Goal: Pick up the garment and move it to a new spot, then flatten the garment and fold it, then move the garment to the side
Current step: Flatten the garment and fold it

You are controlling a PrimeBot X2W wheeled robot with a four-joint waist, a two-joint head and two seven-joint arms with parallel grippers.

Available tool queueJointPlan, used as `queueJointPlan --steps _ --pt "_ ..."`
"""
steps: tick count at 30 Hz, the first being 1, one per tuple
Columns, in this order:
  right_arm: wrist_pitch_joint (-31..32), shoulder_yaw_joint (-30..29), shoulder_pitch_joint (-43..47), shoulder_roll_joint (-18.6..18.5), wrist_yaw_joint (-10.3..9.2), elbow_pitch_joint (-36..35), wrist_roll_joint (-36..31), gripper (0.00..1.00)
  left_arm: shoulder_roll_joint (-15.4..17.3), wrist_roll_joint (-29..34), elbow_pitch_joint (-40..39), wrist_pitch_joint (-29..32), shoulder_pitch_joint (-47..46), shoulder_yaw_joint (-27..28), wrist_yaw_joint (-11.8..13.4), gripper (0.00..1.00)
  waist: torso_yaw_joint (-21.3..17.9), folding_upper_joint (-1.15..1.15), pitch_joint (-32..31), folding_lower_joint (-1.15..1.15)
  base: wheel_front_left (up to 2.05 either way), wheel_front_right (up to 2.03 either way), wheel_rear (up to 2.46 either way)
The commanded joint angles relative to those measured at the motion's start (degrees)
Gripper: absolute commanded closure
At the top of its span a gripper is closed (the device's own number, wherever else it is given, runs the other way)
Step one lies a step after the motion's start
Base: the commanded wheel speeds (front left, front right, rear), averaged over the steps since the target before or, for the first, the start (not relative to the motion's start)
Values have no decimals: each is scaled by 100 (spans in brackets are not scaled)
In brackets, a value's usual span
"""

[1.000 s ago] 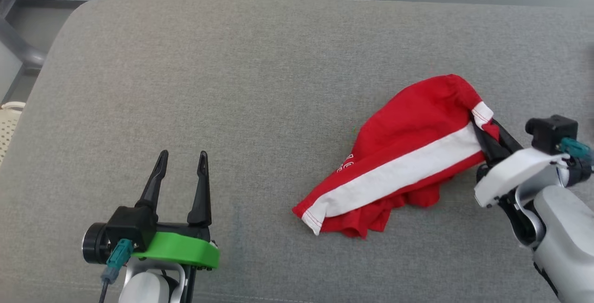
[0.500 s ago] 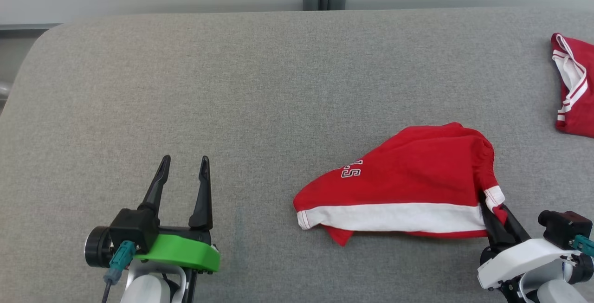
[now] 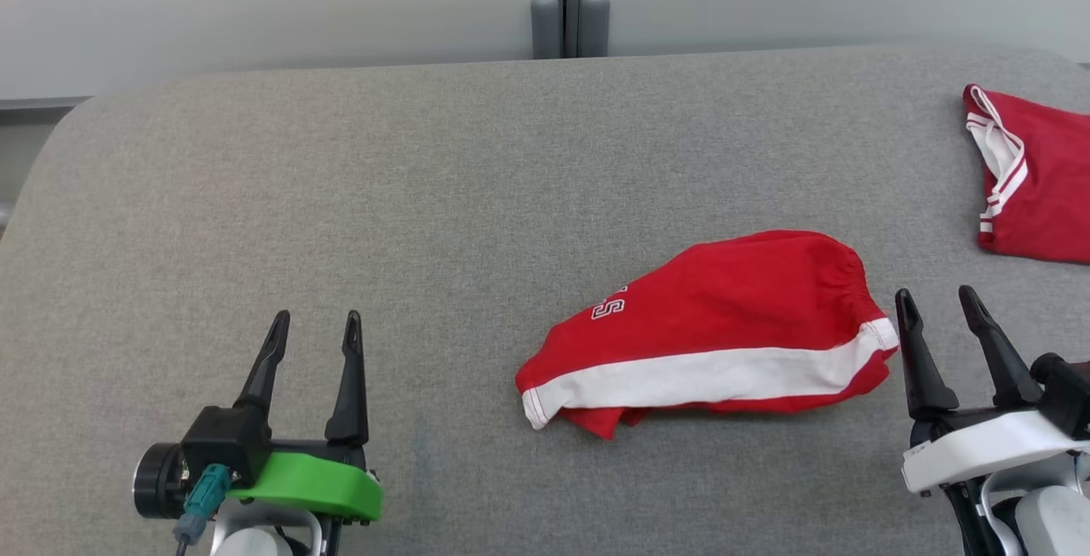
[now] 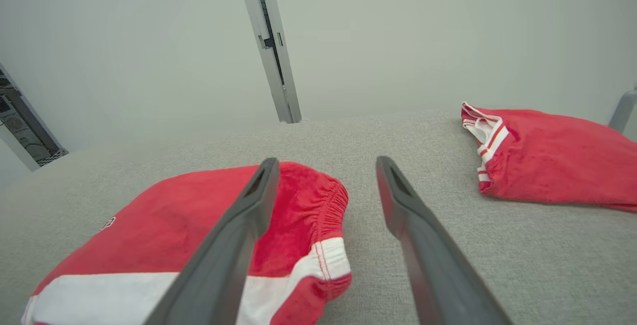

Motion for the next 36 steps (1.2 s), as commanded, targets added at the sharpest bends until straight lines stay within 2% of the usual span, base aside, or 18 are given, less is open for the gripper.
queueJointPlan --steps 1,17,28,36 --pt "-14 -24 100 -1 -8 -98 -105 0 24 24 -3 -16 115 43 -33 0 -61 0 -94 0 0 0 0" --pt "264 -24 790 174 -8 -1133 -780 0 88 118 -97 -17 538 399 -73 0 -185 0 -514 0 0 0 0" --pt "414 49 1141 347 -8 -1304 -948 0 137 94 -121 -17 770 547 -44 0 -148 0 -619 0 0 0 0" --pt "464 43 1192 331 -8 -1280 -972 0 219 17 -166 -17 855 541 -90 0 -94 0 -644 0 0 0 0"
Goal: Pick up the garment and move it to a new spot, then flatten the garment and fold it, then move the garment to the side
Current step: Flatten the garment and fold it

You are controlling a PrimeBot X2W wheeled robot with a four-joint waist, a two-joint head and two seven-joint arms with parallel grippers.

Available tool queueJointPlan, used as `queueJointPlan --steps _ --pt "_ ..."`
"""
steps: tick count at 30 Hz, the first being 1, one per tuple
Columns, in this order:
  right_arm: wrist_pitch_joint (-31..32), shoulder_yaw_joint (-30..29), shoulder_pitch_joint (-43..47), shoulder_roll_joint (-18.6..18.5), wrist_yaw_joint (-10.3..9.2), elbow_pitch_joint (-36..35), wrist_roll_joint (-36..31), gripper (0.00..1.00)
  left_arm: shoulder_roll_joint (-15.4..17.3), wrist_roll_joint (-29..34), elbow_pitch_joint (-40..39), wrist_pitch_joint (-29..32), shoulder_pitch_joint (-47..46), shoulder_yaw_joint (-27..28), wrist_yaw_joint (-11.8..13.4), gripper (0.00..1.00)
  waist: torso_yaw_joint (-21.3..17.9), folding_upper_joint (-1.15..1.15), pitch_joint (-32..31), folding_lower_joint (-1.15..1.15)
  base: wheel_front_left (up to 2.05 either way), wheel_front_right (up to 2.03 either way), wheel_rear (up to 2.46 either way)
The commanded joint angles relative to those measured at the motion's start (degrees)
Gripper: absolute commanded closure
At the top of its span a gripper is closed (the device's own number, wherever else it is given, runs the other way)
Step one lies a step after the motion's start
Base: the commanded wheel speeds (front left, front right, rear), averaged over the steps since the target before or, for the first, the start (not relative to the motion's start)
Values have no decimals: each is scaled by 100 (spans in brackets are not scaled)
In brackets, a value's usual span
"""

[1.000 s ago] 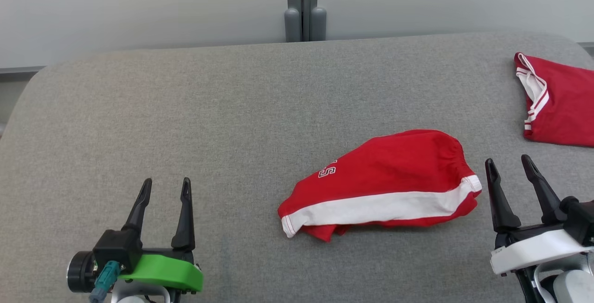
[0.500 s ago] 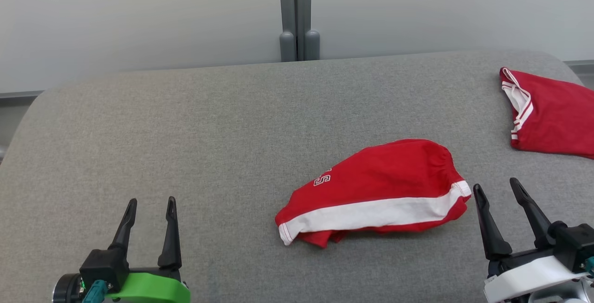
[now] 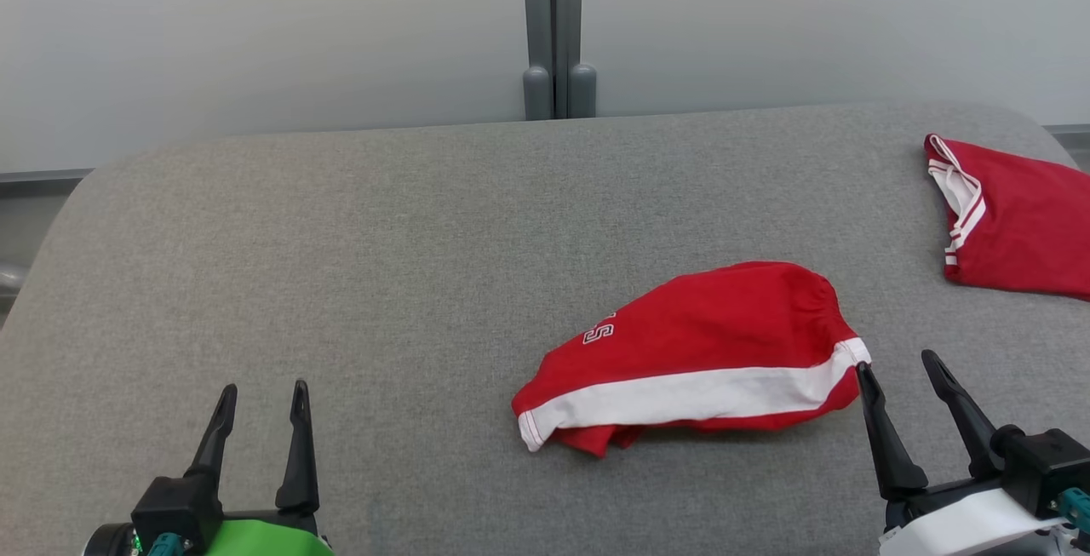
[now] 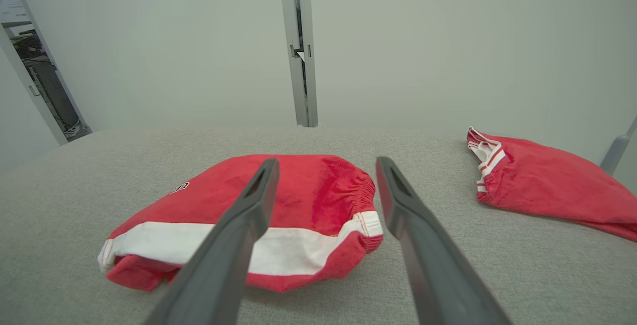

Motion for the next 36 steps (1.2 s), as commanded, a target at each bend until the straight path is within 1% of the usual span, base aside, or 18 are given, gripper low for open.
queueJointPlan --steps 1,5,15,24,36 --pt "17 -7 52 -27 -8 7 -45 0 65 -31 -16 -17 82 -8 -21 0 9 0 -6 0 0 0 0" --pt "48 -37 52 -42 -8 8 -43 0 108 -68 -116 45 146 -23 -25 0 33 0 -24 0 0 0 0" --pt "138 -111 0 -74 -8 -67 -71 0 160 -190 -509 479 221 -81 -19 0 101 0 -32 0 0 0 0" --pt "198 -161 -10 -50 -8 -80 -115 0 201 -251 -766 791 186 -124 37 0 158 0 -28 0 0 0 0" --pt "212 -171 -33 -64 -8 -17 -80 0 278 -322 -848 912 178 -108 94 0 139 0 -21 0 0 0 0"
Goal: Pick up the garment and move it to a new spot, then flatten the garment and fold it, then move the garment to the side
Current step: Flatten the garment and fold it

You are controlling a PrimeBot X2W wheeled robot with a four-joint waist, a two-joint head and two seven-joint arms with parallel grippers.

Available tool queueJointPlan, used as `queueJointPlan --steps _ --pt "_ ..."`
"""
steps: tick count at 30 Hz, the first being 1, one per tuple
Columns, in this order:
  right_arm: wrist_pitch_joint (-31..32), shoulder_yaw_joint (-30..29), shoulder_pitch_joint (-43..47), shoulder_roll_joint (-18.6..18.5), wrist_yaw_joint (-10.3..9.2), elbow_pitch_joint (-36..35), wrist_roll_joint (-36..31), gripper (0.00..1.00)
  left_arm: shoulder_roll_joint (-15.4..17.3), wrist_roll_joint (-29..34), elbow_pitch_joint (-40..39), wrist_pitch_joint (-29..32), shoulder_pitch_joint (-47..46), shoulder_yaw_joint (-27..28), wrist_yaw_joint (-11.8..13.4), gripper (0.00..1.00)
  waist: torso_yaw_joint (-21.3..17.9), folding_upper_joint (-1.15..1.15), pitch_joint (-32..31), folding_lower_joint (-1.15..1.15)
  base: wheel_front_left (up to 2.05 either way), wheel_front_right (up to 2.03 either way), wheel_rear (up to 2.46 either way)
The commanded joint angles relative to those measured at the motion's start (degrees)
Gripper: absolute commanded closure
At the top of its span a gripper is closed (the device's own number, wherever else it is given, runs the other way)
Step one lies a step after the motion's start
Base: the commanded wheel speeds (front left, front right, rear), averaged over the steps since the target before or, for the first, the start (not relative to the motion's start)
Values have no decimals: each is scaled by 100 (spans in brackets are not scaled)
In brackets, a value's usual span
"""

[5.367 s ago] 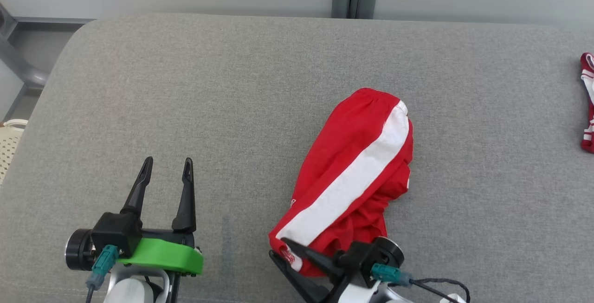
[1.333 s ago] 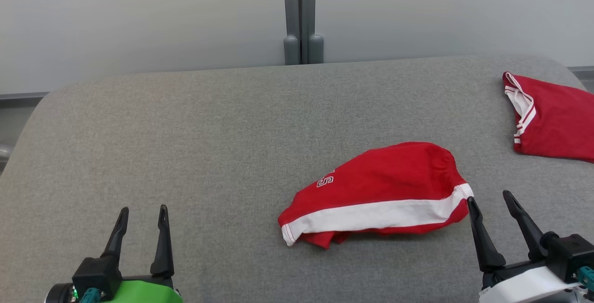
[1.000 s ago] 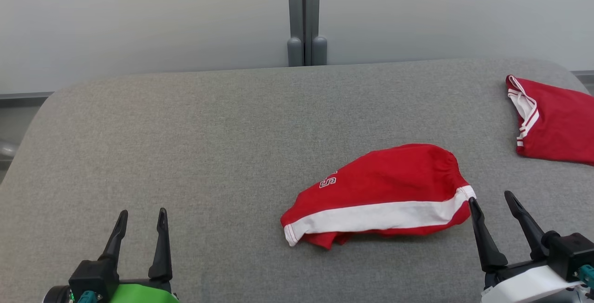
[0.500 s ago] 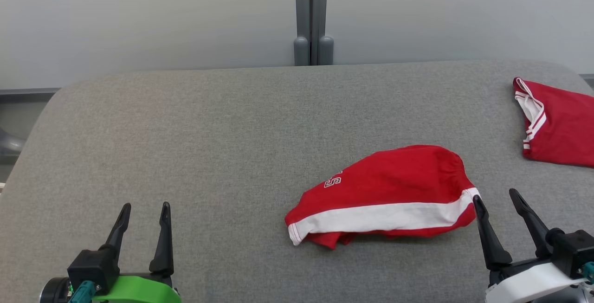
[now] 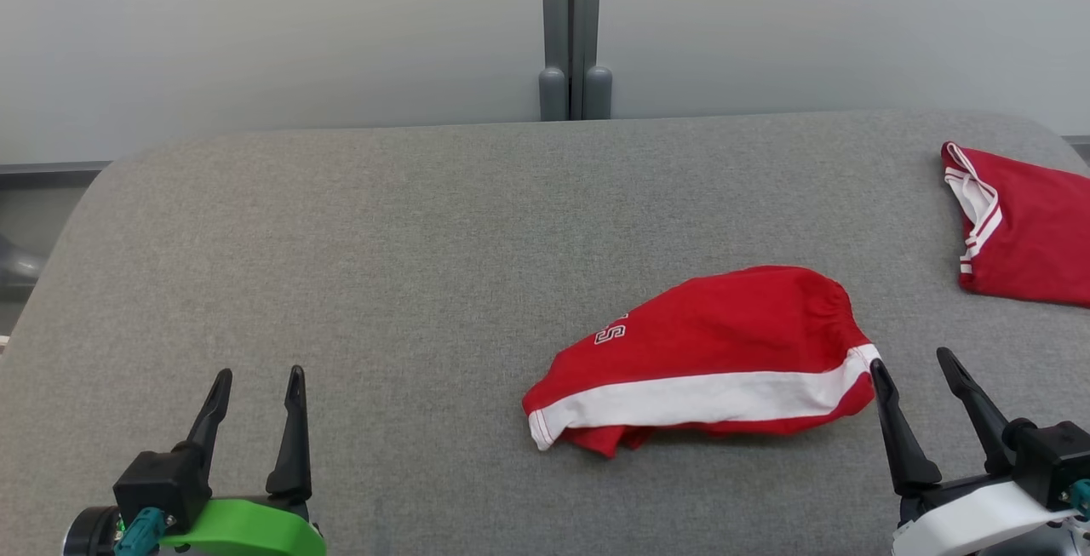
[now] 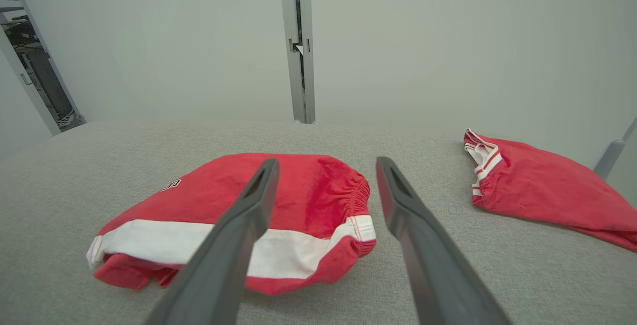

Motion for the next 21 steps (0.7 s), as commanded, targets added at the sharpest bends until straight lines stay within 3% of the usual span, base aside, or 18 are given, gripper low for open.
queueJointPlan --steps 1,14,21 --pt "7 -10 -24 -6 -8 19 -19 0 49 -27 -2 -12 55 19 24 0 -3 0 2 0 0 0 0" --pt "-1 -8 -45 -36 -8 90 28 0 57 -55 81 -74 92 -51 89 0 -14 0 25 0 0 0 0" --pt "34 21 -304 -236 -8 425 59 0 -69 -58 399 -90 -128 -470 -46 0 -70 0 102 0 0 0 0"
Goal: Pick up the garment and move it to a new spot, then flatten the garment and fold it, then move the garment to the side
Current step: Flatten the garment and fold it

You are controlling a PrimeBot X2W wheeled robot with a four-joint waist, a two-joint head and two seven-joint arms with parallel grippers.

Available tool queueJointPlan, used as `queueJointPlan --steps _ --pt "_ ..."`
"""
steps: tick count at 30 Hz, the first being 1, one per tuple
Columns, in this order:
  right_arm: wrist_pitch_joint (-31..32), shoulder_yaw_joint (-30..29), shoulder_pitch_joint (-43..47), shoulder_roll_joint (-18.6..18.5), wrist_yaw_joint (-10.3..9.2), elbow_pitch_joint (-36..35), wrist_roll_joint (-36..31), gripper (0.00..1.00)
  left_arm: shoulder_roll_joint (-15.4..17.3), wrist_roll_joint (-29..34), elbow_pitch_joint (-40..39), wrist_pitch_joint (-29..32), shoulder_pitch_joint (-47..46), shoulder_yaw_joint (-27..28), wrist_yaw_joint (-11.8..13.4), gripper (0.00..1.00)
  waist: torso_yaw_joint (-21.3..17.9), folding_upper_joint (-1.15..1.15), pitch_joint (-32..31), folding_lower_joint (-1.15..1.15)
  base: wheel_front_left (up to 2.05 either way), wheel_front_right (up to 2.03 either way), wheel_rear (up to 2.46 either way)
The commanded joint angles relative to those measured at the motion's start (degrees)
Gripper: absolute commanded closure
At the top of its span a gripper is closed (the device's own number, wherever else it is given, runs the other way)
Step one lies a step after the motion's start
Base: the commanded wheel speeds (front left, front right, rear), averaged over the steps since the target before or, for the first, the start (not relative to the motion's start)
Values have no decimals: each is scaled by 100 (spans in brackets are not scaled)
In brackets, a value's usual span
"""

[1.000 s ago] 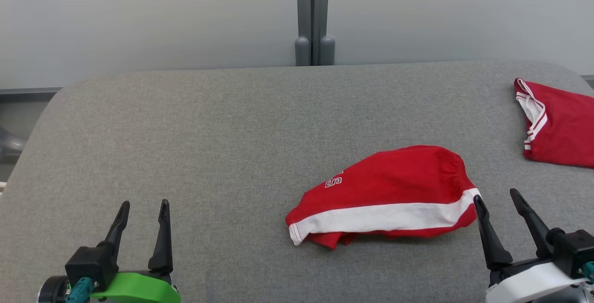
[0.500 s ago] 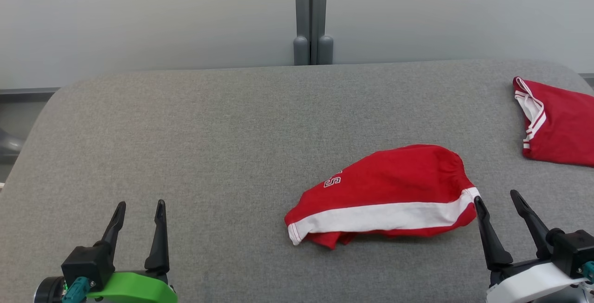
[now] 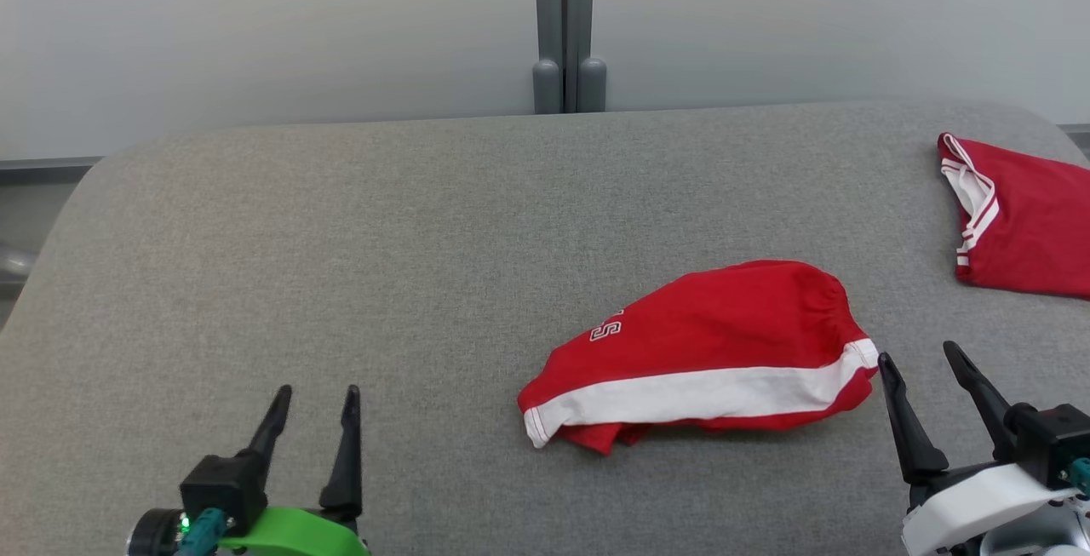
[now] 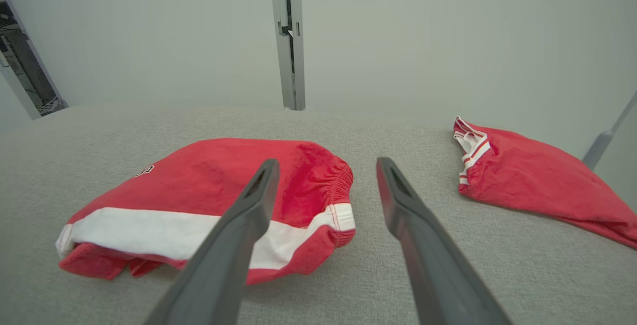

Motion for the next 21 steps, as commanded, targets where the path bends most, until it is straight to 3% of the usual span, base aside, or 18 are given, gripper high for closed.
queueJointPlan --steps 1,13,21 --pt "22 43 -134 -83 -8 104 24 0 -30 -9 94 -17 -133 -111 -41 0 -26 0 43 0 0 0 0" --pt "-16 712 -1130 -701 -8 1144 362 0 -256 -223 1624 -326 -1043 -1278 -233 0 -157 0 558 0 0 0 0" --pt "-96 1274 -1648 -906 -8 1683 1066 0 -312 -696 2642 -551 -1567 -1963 -273 0 -220 0 785 0 0 0 0"
